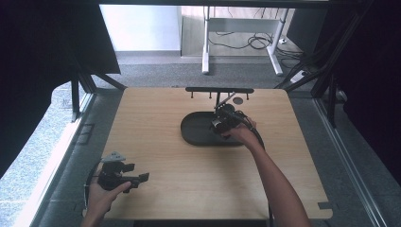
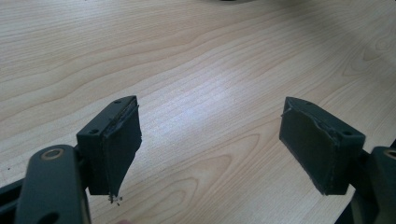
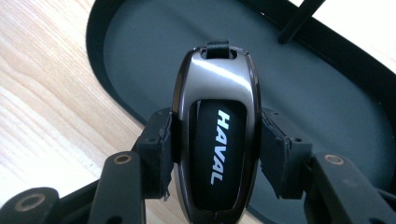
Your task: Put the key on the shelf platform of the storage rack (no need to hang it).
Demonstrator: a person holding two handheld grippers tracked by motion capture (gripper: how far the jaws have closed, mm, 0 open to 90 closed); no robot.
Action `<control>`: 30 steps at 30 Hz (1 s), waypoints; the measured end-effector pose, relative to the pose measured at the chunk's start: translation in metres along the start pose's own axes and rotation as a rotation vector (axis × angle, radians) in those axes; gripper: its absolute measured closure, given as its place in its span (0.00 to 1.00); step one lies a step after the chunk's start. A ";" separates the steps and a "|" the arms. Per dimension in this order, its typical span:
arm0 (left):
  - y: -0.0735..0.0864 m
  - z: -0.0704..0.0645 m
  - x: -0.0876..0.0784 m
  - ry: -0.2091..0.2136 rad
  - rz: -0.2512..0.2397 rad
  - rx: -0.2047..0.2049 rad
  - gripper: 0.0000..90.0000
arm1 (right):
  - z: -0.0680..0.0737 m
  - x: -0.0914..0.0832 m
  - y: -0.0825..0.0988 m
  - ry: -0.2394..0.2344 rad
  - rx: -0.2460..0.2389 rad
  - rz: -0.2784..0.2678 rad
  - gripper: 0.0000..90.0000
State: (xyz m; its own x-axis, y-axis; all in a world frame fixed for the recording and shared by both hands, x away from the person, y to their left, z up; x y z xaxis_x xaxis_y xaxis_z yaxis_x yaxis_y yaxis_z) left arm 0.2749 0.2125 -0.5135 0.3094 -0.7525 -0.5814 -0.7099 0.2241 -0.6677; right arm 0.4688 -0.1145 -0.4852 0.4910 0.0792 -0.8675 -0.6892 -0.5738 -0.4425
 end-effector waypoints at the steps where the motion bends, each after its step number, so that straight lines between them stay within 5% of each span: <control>1: 0.000 0.000 0.000 0.000 0.000 0.000 0.23 | 0.000 0.001 -0.001 0.000 0.003 0.002 0.55; 30: 0.000 0.000 0.000 0.003 0.005 0.001 0.23 | -0.004 0.035 -0.003 0.057 0.026 0.021 0.55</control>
Point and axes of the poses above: each handheld gripper's, and its own axes: x roughly forward along the jaws, y roughly out of its underside, z roughly to its left, the point moved 5 cm from there along x, roughly forward along the jaws, and after that the axes turned 15 degrees about y, right-handed, at the moved point
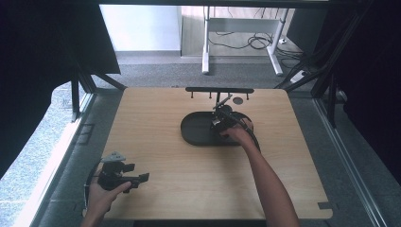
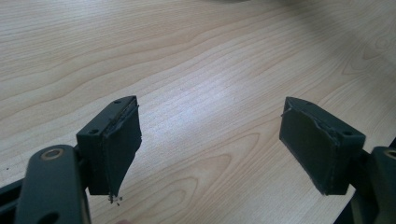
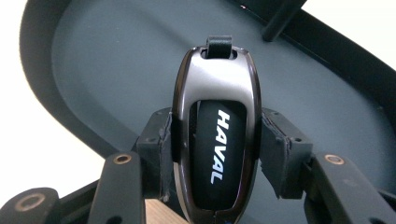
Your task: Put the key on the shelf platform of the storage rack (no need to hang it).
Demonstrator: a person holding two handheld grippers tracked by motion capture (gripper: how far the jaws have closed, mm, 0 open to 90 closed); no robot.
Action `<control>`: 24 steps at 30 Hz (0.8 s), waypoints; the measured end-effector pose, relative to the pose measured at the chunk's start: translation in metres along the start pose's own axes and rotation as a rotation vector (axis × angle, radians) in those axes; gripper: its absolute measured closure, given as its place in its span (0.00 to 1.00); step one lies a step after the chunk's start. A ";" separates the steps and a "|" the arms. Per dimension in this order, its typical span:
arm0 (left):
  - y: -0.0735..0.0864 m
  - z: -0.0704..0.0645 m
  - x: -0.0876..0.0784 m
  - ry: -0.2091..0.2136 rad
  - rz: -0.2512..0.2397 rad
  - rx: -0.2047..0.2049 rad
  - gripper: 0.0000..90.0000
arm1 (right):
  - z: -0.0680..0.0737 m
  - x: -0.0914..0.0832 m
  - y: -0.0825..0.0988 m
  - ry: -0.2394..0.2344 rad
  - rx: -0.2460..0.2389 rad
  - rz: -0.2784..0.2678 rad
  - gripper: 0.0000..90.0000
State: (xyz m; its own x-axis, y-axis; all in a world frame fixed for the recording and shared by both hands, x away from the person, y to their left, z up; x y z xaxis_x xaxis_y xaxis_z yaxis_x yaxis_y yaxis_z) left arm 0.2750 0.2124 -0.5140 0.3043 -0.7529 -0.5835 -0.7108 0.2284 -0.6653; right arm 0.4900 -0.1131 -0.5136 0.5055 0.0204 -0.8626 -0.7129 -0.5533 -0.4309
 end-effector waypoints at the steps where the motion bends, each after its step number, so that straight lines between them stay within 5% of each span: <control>1: 0.000 0.000 0.000 0.000 0.000 0.000 0.23 | 0.000 0.001 0.000 0.004 0.002 0.001 0.55; 24: 0.001 0.000 0.001 0.003 0.010 -0.002 0.23 | -0.002 0.023 0.011 0.036 0.003 0.028 0.55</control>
Point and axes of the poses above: each handheld gripper's, and its own axes: x roughly forward along the jaws, y roughly out of its underside, z roughly to its left, the point moved 5 cm from there along x, roughly forward along the jaws, and after that the axes turned 15 degrees about y, right-handed, at the moved point
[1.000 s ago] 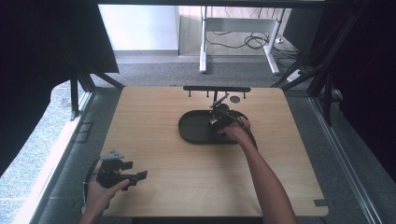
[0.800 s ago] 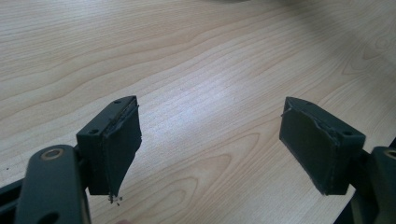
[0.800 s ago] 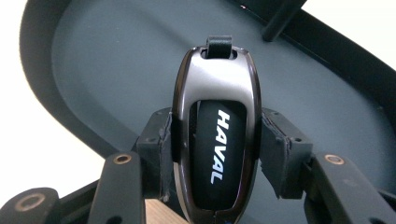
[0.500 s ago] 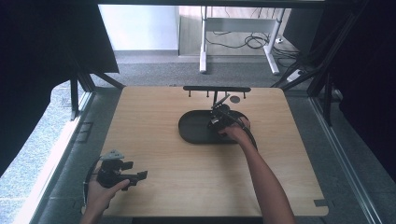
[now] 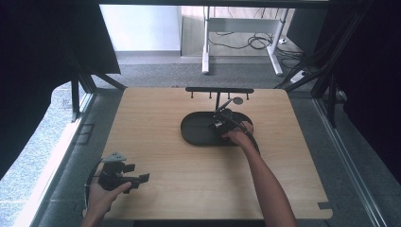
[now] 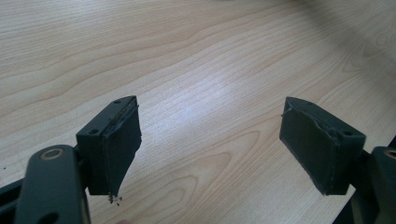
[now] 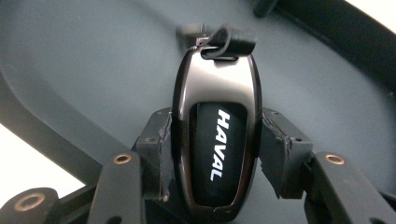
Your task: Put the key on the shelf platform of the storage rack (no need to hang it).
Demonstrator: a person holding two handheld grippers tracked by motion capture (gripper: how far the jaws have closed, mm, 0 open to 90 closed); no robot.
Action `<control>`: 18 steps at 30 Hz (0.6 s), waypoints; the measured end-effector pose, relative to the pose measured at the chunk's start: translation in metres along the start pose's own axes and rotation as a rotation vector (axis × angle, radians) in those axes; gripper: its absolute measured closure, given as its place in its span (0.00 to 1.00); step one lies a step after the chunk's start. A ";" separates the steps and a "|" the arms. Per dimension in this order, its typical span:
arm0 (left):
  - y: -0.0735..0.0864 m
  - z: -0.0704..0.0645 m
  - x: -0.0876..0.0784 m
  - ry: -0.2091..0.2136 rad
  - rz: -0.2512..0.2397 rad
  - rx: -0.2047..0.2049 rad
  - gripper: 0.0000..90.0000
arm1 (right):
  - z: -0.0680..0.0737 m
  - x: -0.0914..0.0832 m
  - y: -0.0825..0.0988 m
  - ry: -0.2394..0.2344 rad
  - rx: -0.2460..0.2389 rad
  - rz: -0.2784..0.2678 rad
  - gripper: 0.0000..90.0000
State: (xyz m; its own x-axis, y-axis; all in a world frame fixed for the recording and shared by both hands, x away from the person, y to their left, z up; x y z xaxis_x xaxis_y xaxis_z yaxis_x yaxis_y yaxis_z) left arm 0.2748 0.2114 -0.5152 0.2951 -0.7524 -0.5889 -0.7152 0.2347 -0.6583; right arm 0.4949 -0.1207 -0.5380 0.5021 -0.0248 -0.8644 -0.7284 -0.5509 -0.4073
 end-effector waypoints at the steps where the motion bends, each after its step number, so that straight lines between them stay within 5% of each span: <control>1: 0.000 0.000 0.000 0.000 0.000 0.000 0.23 | 0.000 0.002 0.001 0.003 -0.004 0.006 0.55; 18: 0.000 0.000 0.001 0.001 0.004 0.001 0.23 | 0.001 0.011 0.007 0.036 -0.037 0.012 0.51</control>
Point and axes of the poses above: each handheld gripper's, and its own axes: x roughly forward along the jaws, y roughly out of its underside, z roughly to its left, the point moved 5 cm from there along x, roughly forward along the jaws, and after that the axes turned 15 degrees about y, right-handed, at the moved point
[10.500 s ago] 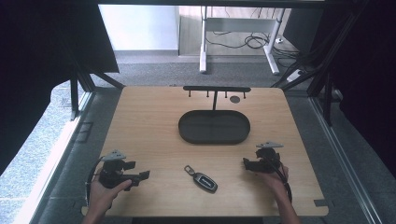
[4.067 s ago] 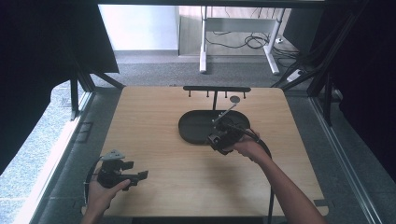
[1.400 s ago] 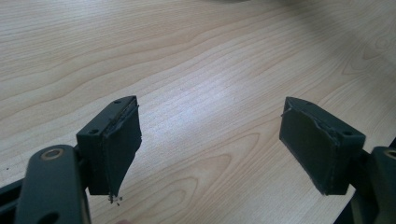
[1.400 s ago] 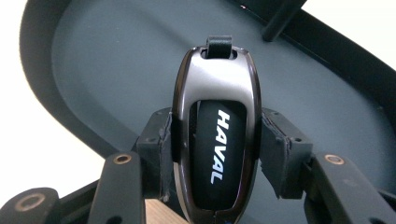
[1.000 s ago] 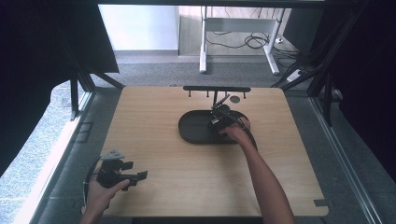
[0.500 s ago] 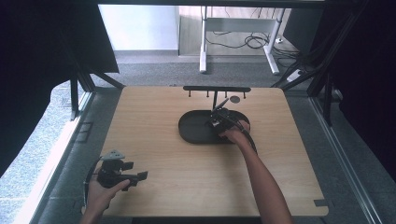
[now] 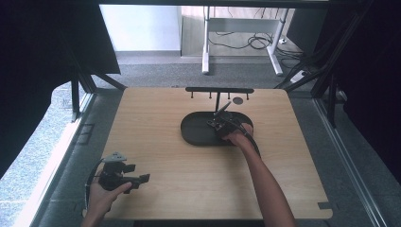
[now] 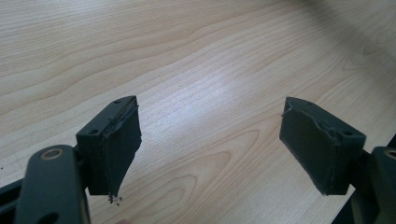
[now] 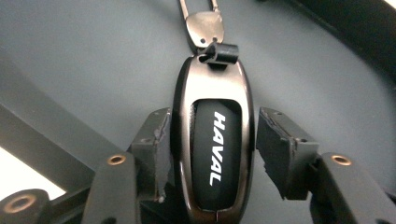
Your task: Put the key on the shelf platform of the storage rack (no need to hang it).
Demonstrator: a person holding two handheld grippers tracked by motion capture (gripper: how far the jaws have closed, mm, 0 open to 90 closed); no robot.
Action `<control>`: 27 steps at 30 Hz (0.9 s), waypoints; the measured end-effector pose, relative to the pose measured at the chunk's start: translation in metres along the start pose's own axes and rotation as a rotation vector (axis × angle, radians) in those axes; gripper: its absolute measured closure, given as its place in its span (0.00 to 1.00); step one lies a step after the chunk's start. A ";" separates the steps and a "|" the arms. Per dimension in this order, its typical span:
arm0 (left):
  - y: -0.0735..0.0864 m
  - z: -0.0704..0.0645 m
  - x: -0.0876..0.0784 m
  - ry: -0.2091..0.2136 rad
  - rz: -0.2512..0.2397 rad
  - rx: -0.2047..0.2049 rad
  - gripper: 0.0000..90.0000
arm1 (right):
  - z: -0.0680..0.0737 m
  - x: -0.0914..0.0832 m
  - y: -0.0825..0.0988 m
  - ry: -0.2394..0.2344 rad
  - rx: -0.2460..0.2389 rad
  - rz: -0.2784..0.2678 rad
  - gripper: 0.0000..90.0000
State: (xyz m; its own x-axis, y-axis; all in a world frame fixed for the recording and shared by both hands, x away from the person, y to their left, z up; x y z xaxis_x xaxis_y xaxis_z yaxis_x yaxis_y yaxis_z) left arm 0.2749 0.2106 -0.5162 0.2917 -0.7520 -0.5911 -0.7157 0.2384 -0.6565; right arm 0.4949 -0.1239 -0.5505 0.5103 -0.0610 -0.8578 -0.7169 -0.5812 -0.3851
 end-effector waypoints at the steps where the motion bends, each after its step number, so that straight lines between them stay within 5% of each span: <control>1: 0.000 0.000 0.000 -0.001 0.001 -0.001 0.23 | -0.001 -0.002 0.000 -0.004 0.003 -0.007 0.50; 15: 0.000 -0.002 0.002 0.001 0.007 0.004 0.23 | 0.000 -0.051 0.011 -0.035 -0.004 -0.160 0.48; 27: 0.000 -0.003 0.004 -0.002 0.010 0.006 0.23 | 0.000 -0.085 0.052 -0.103 0.011 -0.254 0.47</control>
State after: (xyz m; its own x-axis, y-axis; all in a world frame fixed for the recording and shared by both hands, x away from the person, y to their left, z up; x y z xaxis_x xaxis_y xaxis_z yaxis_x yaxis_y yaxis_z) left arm 0.2745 0.2060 -0.5171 0.2858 -0.7480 -0.5990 -0.7147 0.2501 -0.6532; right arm 0.4143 -0.1490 -0.4975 0.6236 0.1689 -0.7633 -0.5775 -0.5587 -0.5953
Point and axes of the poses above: each handheld gripper's, and its own axes: x roughly forward along the jaws, y roughly out of its underside, z roughly to its left, the point moved 5 cm from there along x, roughly forward along the jaws, and after that the axes turned 15 degrees about y, right-handed, at the moved point
